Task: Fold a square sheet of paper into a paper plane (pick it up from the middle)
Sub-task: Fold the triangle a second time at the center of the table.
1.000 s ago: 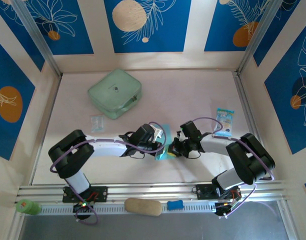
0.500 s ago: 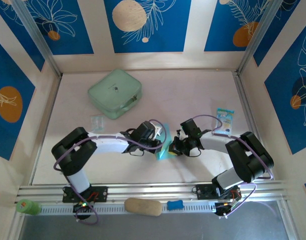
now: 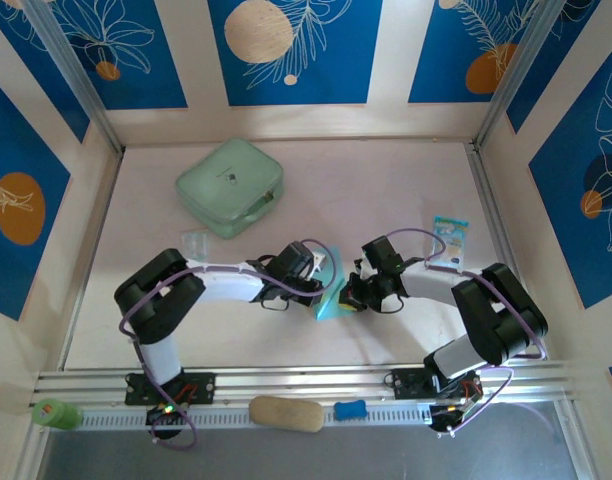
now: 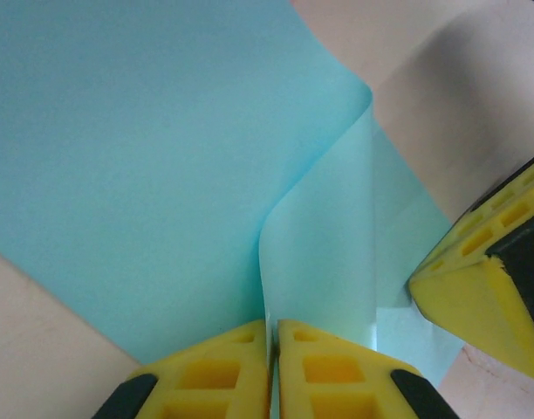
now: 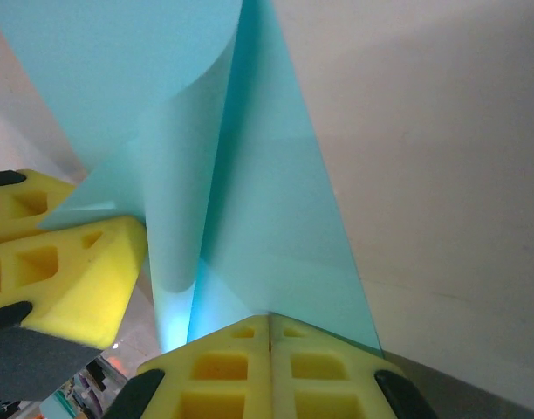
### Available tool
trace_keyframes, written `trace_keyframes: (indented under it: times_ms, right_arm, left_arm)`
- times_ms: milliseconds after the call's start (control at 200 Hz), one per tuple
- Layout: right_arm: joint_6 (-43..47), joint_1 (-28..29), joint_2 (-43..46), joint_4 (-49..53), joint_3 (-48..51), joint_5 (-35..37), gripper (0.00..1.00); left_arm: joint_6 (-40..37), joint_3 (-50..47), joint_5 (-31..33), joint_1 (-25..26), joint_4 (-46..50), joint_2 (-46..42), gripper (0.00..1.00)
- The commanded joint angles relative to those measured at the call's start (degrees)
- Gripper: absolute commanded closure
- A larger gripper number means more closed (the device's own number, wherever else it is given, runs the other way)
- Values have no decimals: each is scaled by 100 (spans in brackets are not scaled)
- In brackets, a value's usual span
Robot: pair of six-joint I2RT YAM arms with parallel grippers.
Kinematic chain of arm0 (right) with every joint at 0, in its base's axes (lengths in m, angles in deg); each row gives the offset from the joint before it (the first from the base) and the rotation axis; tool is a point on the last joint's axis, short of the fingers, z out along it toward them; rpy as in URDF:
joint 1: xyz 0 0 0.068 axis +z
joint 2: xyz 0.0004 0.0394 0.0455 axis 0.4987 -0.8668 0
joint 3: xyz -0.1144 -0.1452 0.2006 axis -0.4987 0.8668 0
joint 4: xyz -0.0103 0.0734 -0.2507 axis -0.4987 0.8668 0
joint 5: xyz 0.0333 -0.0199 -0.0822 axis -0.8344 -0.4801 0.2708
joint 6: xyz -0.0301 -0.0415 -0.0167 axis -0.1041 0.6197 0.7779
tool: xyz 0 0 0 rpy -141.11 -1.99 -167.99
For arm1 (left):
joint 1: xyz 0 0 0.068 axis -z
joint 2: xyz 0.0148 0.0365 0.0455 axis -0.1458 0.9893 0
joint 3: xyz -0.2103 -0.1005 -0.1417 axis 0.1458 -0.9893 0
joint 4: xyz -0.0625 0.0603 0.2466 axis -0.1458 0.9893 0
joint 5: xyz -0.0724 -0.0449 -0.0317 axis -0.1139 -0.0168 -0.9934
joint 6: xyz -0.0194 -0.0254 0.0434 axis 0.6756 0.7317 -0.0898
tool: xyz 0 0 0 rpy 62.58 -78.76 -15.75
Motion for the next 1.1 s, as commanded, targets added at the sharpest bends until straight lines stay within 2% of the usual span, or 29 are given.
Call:
trace_keyframes:
  times_ms: [0, 195, 375, 665, 830, 1095]
  right_arm:
    - [134, -51, 115, 321, -37, 53, 95]
    - [-23, -52, 393, 229, -23, -110, 93]
    - [-372, -26, 628, -106, 230, -192, 92]
    - [-433, 1, 156, -551, 317, -403, 91]
    - [-243, 28, -34, -65, 218, 0, 94]
    - [-258, 0, -156, -131, 307, -48, 94]
  left_arm:
    - [150, -78, -159, -48, 88, 137, 91]
    - [826, -293, -401, -10, -136, 121, 93]
    - [1370, -457, -322, 77, -278, -13, 94]
    - [1188, -331, -282, 91, -233, -153, 93]
    - [912, -204, -100, 79, -61, -247, 92]
    - [392, 126, 315, 68, 491, -288, 90]
